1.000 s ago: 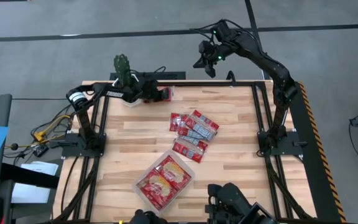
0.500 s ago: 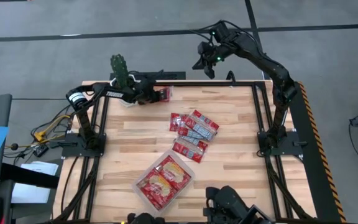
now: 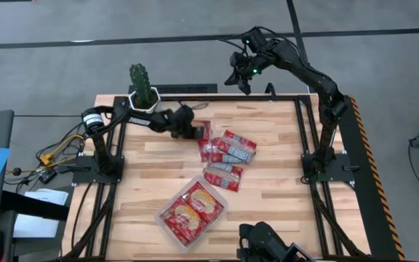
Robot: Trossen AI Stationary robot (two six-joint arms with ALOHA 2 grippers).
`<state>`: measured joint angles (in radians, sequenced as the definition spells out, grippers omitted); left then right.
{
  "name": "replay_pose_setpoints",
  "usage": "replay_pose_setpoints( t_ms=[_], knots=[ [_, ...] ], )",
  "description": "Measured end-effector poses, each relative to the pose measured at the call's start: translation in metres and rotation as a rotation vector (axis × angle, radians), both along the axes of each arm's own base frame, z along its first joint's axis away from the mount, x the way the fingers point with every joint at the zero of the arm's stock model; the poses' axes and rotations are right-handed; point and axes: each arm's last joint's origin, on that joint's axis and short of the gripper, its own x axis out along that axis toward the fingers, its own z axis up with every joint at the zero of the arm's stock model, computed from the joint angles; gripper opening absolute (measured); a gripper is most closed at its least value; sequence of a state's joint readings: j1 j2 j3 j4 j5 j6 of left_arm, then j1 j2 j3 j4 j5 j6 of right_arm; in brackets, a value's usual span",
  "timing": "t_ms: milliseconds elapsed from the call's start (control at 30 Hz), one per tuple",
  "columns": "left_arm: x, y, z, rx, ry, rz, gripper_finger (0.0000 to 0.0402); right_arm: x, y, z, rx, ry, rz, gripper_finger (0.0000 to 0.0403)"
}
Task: Sort popcorn bags into baskets
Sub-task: Put the red popcorn bag into the transparent bin
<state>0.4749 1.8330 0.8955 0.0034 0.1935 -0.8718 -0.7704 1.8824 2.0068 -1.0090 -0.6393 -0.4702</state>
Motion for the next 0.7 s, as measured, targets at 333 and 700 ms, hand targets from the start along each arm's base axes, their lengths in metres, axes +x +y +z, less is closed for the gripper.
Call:
replay_pose_setpoints(
  t_ms=[333, 700],
  knots=[
    [-0.006, -0.024, 0.071, 0.102, -0.164, -0.029, 0.0000, -0.008, 0.015, -0.011, 0.151, 0.148, 0.015, 0.0024],
    [-0.075, -0.028, 0.113, 0.245, 0.125, -0.093, 0.0073, -0.020, 0.022, -0.034, 0.275, 0.245, -0.016, 0.0022]
  ],
)
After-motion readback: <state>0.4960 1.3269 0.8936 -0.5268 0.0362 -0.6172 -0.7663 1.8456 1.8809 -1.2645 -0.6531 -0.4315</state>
